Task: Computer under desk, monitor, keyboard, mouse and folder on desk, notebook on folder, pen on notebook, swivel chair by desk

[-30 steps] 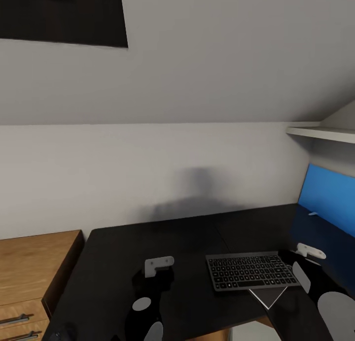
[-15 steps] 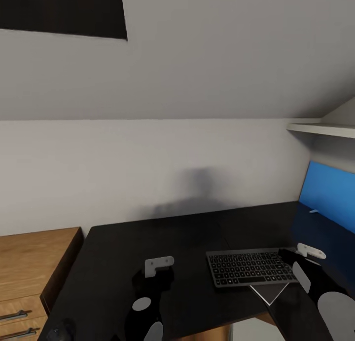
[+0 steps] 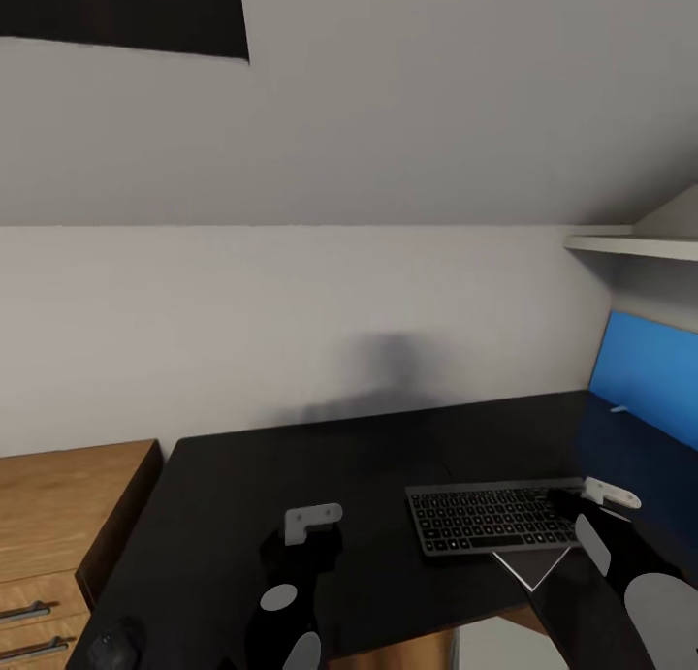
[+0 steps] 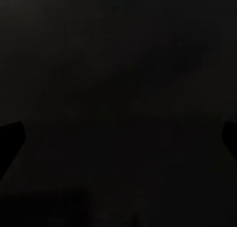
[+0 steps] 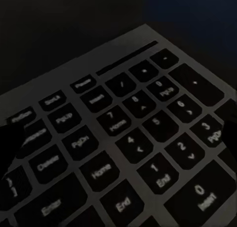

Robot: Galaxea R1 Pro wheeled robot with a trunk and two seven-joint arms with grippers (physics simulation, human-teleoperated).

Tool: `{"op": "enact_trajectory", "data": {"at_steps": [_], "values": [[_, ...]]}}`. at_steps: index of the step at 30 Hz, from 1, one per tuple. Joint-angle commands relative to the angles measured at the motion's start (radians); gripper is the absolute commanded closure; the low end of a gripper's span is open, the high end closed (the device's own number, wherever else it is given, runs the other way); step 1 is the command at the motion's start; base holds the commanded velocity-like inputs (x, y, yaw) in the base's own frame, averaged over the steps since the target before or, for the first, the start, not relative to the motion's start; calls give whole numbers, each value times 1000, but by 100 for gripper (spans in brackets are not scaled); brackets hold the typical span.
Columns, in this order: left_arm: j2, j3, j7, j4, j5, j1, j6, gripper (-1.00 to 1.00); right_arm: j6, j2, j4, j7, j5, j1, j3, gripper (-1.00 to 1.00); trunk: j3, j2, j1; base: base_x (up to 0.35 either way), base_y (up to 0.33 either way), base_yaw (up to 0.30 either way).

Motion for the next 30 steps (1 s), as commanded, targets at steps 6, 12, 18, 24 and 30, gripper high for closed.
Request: {"op": "enact_trajectory", "data": {"at_steps": [6, 12, 18, 24, 30], "values": [[0, -1, 8, -1, 7, -1, 3, -100, 5, 0, -2, -4, -9, 0, 1, -100, -20, -43, 23, 0, 0, 0], [0, -1, 8, -1, 7, -1, 3, -100, 6, 0, -2, -4, -9, 0, 1, -100, -39, -85, 46, 0, 0, 0], [0, -1, 8, -1, 9, -1, 3, -100, 6, 0, -2, -4, -10, 0, 1, -100, -58, -127, 69, 0, 0, 0], [0, 0, 9, -1, 61, -1, 3, -100, 6, 0, -2, -4, -9, 0, 1, -100, -64, -141, 77, 0, 0, 0], [1, 0, 9, -1, 76, -1, 3, -100, 6, 0, -2, -4, -8, 0, 1, -100, -64, -141, 77, 0, 0, 0]]}}
